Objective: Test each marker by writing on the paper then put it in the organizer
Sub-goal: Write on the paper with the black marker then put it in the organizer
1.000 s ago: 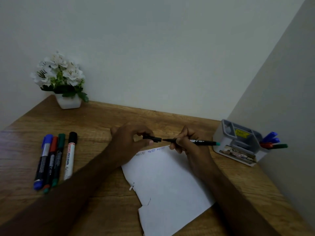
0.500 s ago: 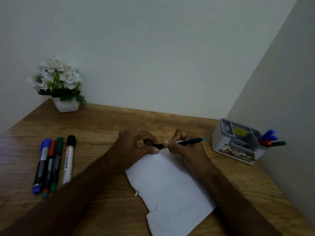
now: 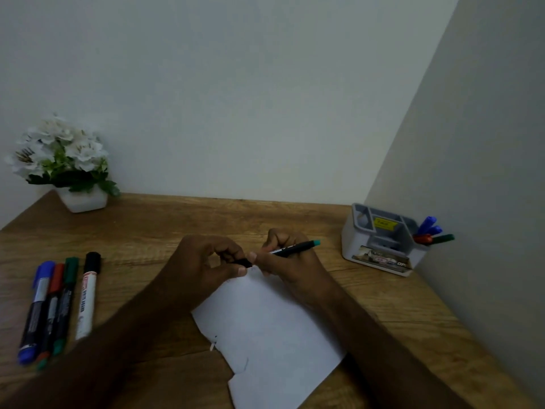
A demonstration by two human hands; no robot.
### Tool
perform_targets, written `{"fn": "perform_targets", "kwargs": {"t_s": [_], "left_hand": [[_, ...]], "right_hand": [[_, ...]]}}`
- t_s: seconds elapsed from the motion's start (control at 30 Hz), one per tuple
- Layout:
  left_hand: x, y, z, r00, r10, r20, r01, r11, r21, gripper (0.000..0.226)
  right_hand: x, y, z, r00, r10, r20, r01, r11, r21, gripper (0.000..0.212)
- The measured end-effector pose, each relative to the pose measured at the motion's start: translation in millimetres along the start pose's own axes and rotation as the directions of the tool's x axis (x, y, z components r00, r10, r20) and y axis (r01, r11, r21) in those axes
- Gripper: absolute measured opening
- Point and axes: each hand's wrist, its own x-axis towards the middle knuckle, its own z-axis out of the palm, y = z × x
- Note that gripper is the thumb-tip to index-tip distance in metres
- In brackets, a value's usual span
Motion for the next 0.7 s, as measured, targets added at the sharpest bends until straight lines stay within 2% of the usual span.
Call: {"fn": "perform_targets", "kwargs": {"t_s": [0.13,0.23,0.3,0.4,0.43,0.53,0.63,0.7], "left_hand": [[5,13,3,0.989,-0.026,-0.146,0.023,0.999,-0.028,0.018],[9,22,7,0.972,-0.11,-0.207,0.098,0.993,-0.066,0.02],[11,26,11,0.97,-0.154,-0.189,0.145,0.988,-0.062,0.021],[21,31,15,0.97,-0.173,-0.174,0.179,0.984,0.017,0.027],[26,33,16,0.974,-0.166,-0.157,0.178,0.982,0.065,0.029],[47,37,20,0.99,-0.133,-0.045,0.139,0.973,0.187,0.031],[68,41,28,0.993,-0.116,0.038,0.103,0.963,0.25,0.031],[80,45,38,0.992,-0.106,0.069,0.084,0.962,0.261,0.029]], "right_hand": [[0,-1,3,1.0,0.009,-0.002,-0.009,0.997,0.076,0.025],[-1,-4,1,0.999,-0.032,-0.01,0.033,0.995,0.093,0.008],[-1,-6,-4,0.998,-0.039,-0.04,0.042,0.995,0.093,0.013],[1,-10,-15,0.988,-0.04,-0.146,0.067,0.981,0.182,0.02],[2,-10,-21,0.977,-0.048,-0.207,0.079,0.987,0.142,0.02],[3,-7,-41,0.934,-0.114,-0.34,0.06,0.985,-0.165,0.02],[-10,-15,-61,0.909,-0.215,-0.358,0.031,0.89,-0.455,0.021],[-24,-28,-79,0.893,-0.264,-0.365,0.02,0.833,-0.553,0.022]]}}
